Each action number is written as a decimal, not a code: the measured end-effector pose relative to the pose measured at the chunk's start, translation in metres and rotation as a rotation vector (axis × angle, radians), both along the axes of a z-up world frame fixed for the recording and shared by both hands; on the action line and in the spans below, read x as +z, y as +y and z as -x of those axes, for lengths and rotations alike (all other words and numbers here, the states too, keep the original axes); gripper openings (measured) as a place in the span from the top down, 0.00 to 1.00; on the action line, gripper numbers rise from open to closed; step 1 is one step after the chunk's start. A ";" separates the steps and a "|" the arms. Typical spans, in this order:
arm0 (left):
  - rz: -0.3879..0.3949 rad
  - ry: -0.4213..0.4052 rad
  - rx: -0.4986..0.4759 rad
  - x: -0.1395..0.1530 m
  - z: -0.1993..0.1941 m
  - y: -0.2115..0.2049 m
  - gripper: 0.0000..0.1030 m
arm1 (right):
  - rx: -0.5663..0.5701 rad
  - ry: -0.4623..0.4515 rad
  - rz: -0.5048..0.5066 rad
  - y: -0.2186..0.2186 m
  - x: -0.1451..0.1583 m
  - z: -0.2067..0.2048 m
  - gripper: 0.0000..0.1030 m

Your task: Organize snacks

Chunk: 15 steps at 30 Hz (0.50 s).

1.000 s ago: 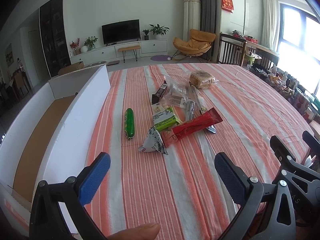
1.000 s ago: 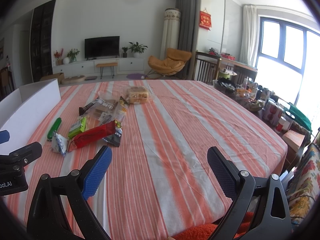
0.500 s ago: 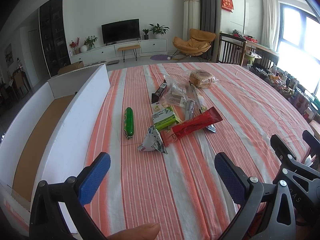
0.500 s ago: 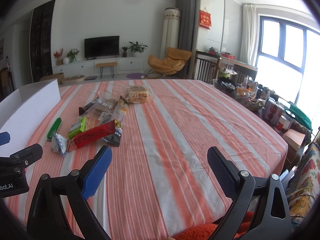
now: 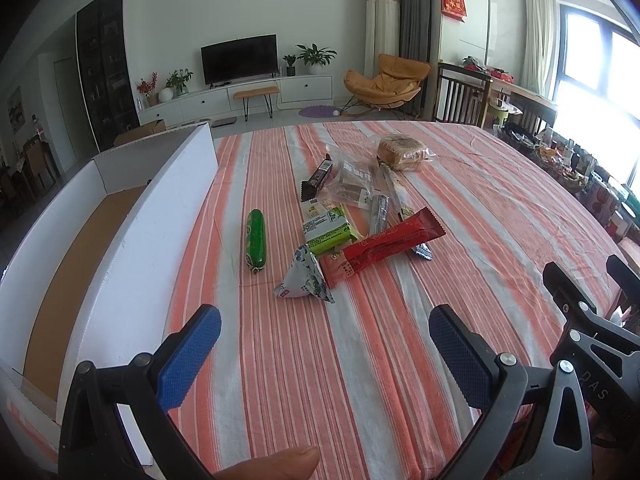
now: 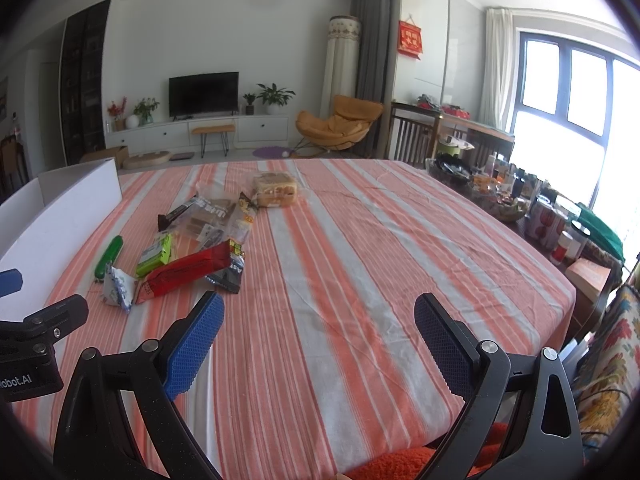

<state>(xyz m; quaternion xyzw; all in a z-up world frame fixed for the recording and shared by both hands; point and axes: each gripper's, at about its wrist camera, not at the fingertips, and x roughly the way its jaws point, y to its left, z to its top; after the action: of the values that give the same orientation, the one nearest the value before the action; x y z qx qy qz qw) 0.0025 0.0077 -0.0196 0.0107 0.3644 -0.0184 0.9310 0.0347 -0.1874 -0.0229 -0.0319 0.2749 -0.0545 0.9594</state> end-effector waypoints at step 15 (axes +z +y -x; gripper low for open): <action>0.005 0.031 0.001 -0.011 -0.002 0.004 0.00 | 0.000 0.003 0.000 -0.001 0.001 -0.001 0.05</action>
<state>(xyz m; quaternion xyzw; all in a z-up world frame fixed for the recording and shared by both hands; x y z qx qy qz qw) 0.0050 0.0117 -0.0304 0.0080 0.3789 -0.0189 0.9252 0.0353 -0.1881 -0.0223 -0.0320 0.2761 -0.0543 0.9591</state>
